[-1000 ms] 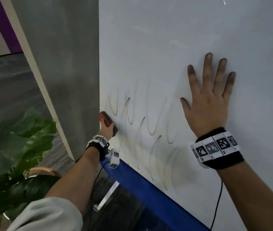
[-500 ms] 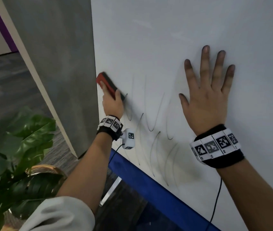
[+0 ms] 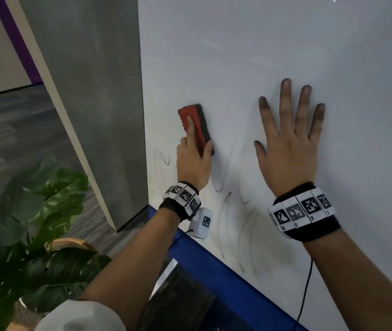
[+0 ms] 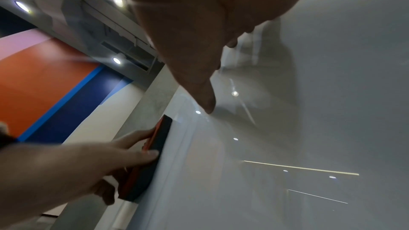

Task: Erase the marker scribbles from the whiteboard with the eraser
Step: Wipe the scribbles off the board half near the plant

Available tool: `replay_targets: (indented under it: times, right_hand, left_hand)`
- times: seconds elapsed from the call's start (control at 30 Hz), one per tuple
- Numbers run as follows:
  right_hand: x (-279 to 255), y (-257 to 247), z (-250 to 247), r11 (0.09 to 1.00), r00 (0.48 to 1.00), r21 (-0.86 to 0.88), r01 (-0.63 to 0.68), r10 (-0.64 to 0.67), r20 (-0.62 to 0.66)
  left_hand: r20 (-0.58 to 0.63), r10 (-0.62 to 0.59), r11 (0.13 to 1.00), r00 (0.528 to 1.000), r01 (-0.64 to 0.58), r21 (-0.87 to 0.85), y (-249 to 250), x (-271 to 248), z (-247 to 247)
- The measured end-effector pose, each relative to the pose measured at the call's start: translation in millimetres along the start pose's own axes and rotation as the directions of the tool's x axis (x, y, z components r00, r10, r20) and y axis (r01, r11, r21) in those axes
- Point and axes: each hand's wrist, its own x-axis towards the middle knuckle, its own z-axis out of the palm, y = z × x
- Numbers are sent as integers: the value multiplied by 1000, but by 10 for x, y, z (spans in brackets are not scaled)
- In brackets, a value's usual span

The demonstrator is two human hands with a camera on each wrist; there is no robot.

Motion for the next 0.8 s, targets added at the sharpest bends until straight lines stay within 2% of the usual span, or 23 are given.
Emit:
replay_targets:
  times: [0.07, 0.1, 0.13, 0.17, 0.2, 0.23, 0.27, 0.3, 0.37, 0.4, 0.47, 0.5, 0.57, 0.63, 0.7, 0.8]
  right_hand:
    - [-9, 29, -1, 1000, 1000, 2, 9, -9, 4]
    - [-14, 48, 1, 1000, 1000, 2, 17, -17, 3]
    - [-23, 65, 3, 1000, 1000, 3, 28, -28, 2]
    - [-35, 82, 3, 999, 999, 4, 41, -41, 0]
    - [-49, 95, 1, 999, 999, 3, 54, -54, 2]
    - [-63, 105, -1, 998, 998, -1, 64, -64, 7]
    - [-71, 114, -1, 997, 997, -7, 72, -72, 10]
    - [-72, 119, 0, 997, 997, -15, 75, -75, 10]
    - [-86, 113, 2, 997, 997, -21, 77, -77, 8]
    - [-91, 106, 3, 997, 997, -17, 76, -76, 6]
    - [-89, 96, 7, 998, 998, -12, 68, -68, 3]
    - [-87, 97, 8, 998, 998, -14, 64, -64, 7]
    - [-96, 100, 10, 998, 998, -12, 64, -64, 9]
    - [-121, 102, 13, 998, 998, -3, 67, -67, -3]
    - [-163, 132, 23, 997, 997, 10, 76, -76, -11]
    - [-264, 263, 36, 994, 994, 28, 110, -110, -4]
  left_hand:
    - [-25, -86, 996, 996, 85, -10, -259, 97, -41]
    - [-18, -215, 976, 976, 214, -33, -485, 175, -77]
    - [5, -375, 925, 927, 374, -62, -695, 240, -139]
    - [48, -538, 839, 842, 540, -64, -854, 270, -202]
    - [87, -650, 754, 755, 655, -49, -969, 270, -240]
    - [90, -705, 705, 704, 709, -29, -1006, 243, -248]
    - [81, -711, 700, 699, 714, -11, -968, 219, -224]
    - [59, -683, 729, 728, 685, -3, -863, 205, -177]
    - [11, -568, 822, 823, 568, -34, -558, 167, -100]
    - [-15, -468, 882, 883, 466, -70, -379, 133, -76]
    - [-52, -177, 980, 983, 171, -103, -19, 45, -49]
    - [-50, -25, 996, 998, 21, -85, 173, -8, -29]
    - [-35, 177, 984, 984, -178, -31, 487, -100, 61]
    - [-68, 235, 972, 970, -237, -10, 634, -148, 147]
    - [-86, 212, 977, 974, -212, 2, 550, -124, 187]
    - [-100, 11, 994, 995, -22, -109, 187, -29, 166]
